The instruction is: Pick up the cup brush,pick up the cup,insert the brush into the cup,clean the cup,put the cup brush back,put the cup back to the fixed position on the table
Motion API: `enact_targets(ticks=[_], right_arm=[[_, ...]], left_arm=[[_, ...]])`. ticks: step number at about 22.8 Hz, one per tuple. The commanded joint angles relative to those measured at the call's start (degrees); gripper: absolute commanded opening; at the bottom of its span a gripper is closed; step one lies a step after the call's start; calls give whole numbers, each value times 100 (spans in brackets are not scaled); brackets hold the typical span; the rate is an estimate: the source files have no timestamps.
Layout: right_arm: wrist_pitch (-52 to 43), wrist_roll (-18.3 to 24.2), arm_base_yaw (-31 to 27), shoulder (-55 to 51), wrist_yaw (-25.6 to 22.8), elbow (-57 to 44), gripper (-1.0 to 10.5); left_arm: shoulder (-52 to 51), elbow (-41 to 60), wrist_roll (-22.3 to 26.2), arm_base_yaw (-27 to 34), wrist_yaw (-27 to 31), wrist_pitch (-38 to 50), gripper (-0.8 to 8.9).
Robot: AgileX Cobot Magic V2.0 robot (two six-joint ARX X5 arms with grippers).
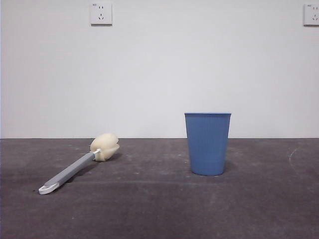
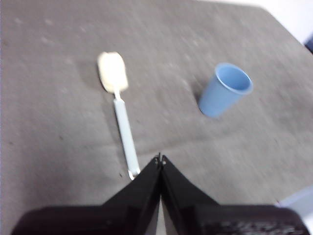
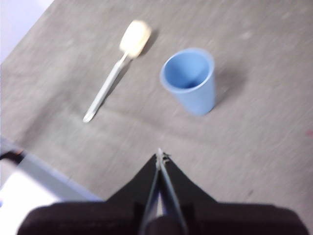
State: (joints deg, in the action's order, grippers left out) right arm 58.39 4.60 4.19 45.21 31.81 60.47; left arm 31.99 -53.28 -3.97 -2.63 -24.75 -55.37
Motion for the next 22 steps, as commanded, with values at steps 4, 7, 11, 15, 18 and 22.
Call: enact_targets(ticks=[4,7,11,15,18,22], right_arm=[[748,498,90,173,131,146,-11],[675,496,90,173,131,146,-11],[634,490,90,173,131,146,31],[636,293,90,173,131,146,574],[723,221,90,173,131,146,618],[723,151,90,223,127,146,617]], left_arm=[[361,-568,726,7,-275,-815,-7],[363,-608,841,7,-271,-1016,-8],[363,-608,859,7,-260,-1058,4],[385,-608,815,7,-236,-1071,612],[387,-608,815,7,-238,-1064,621],[468,-608,813,4,-232,-938,621]])
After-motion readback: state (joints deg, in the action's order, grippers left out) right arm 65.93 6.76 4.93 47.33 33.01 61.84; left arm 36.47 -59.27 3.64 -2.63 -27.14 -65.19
